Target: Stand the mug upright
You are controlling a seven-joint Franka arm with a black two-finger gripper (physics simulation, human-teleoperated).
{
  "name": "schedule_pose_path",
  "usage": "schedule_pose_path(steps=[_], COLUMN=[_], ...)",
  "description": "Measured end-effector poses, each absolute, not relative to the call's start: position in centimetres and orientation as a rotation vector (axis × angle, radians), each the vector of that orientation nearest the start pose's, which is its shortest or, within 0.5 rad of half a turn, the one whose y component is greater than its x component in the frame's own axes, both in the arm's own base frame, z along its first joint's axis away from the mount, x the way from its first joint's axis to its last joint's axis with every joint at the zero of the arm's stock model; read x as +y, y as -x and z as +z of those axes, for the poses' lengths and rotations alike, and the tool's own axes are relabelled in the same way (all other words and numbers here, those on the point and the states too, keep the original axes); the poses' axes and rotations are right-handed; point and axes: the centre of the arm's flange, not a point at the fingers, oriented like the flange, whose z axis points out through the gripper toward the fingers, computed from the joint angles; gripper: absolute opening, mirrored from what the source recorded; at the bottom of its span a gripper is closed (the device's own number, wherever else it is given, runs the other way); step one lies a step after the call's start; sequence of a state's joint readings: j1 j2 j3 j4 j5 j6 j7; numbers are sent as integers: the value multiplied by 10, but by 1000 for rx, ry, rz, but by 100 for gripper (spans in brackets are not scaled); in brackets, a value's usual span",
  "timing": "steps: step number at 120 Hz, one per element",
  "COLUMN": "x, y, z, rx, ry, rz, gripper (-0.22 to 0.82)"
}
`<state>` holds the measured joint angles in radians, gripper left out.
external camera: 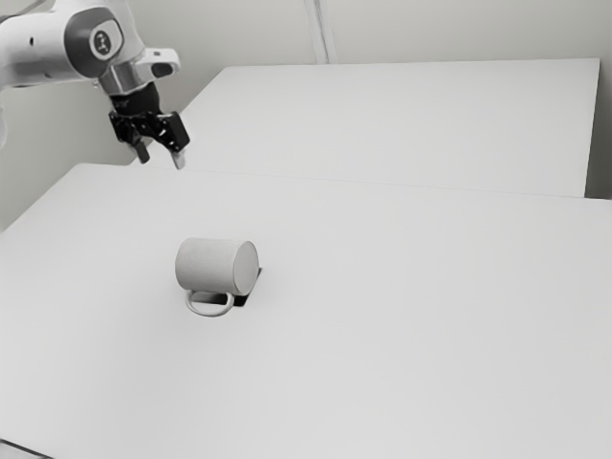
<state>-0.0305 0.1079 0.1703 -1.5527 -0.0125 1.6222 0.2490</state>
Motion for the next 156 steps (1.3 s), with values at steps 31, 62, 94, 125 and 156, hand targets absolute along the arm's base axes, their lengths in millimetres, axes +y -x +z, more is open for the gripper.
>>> schedule_pose_path(steps=[31, 62, 94, 125, 156], x=[102, 168, 212, 232, 197], y=[-575, -554, -536, -554, -559], z=[535, 472, 395, 356, 324], rx=[82, -163, -228, -223, -171], ry=[3299, 3592, 3771, 3856, 3936], rz=[111, 215, 310, 112, 15], gripper=[59, 58, 58, 58, 58])
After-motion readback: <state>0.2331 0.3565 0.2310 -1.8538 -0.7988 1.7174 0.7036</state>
